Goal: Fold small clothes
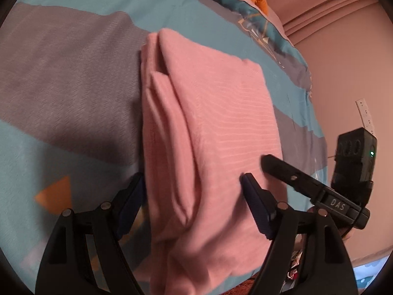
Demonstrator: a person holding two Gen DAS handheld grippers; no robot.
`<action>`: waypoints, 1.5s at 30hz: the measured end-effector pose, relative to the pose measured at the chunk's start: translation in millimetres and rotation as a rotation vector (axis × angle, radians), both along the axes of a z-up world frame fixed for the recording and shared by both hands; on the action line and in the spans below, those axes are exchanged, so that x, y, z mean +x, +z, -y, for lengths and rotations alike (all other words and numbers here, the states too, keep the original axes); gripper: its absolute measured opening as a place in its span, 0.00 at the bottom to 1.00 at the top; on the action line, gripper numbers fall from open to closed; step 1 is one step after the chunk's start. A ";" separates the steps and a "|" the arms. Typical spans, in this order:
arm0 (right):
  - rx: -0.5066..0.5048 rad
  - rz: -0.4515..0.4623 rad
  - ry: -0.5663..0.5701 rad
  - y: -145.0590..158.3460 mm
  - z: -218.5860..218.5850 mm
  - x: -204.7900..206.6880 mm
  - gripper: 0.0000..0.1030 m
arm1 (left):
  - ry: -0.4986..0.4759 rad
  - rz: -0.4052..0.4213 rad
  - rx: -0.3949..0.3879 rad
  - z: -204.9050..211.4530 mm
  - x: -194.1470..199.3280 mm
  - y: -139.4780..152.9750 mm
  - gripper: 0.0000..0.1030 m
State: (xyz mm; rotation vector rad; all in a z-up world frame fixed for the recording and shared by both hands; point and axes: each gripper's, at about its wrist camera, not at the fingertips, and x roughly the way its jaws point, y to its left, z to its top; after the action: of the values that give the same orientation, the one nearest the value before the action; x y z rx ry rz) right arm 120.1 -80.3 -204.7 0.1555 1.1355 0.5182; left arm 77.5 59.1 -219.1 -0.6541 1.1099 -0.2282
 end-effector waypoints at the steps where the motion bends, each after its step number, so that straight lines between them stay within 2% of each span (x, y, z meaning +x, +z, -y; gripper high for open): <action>1: 0.008 -0.007 0.002 -2.0 -0.7 0.4 0.65 | -0.005 -0.002 -0.014 -0.1 1.7 0.0 0.63; 3: 0.025 -0.019 0.007 -4.3 -0.3 1.6 0.52 | -0.002 -0.021 -0.035 0.7 5.9 -2.3 0.54; 4: 0.033 -0.022 0.008 -5.3 -0.9 0.7 0.48 | -0.010 -0.018 -0.024 2.6 6.1 -1.1 0.46; 6: 0.044 -0.008 0.015 0.5 1.2 -0.7 0.32 | -0.010 -0.002 -0.010 7.3 4.2 5.8 0.41; 9: 0.040 0.029 0.017 14.1 1.8 -5.2 0.28 | -0.007 0.032 0.041 18.9 3.3 24.8 0.36; 16: 0.062 0.150 -0.015 57.5 29.7 -6.6 0.27 | -0.040 0.166 0.081 44.6 12.3 69.5 0.36; 21: 0.039 0.189 -0.058 65.7 54.7 0.7 0.27 | -0.074 0.193 0.106 71.9 33.6 73.8 0.37; 26: 0.020 0.160 -0.105 53.0 68.2 10.5 0.27 | -0.104 0.180 0.132 93.3 50.2 60.1 0.37; 33: -0.029 0.088 -0.137 22.5 77.7 19.3 0.27 | -0.114 0.082 0.171 107.1 63.9 25.7 0.38; 38: -0.024 0.075 -0.153 17.9 82.3 19.4 0.29 | -0.101 0.061 0.185 102.5 62.1 18.9 0.46; 42: -0.041 0.074 -0.188 25.0 83.8 16.6 0.41 | -0.090 0.050 0.187 97.5 55.2 26.2 0.51; 44: -0.044 0.098 -0.203 34.1 85.9 11.8 0.43 | -0.068 0.072 0.201 92.6 46.3 37.9 0.57; 45: -0.040 0.113 -0.208 39.3 87.4 9.1 0.50 | -0.063 0.092 0.208 90.6 42.2 45.5 0.59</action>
State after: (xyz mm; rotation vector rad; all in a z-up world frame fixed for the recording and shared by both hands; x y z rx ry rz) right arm 129.2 -167.7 -165.3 0.2046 1.0054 0.3159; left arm 119.7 -31.5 -173.6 -0.4202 1.0498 -0.1916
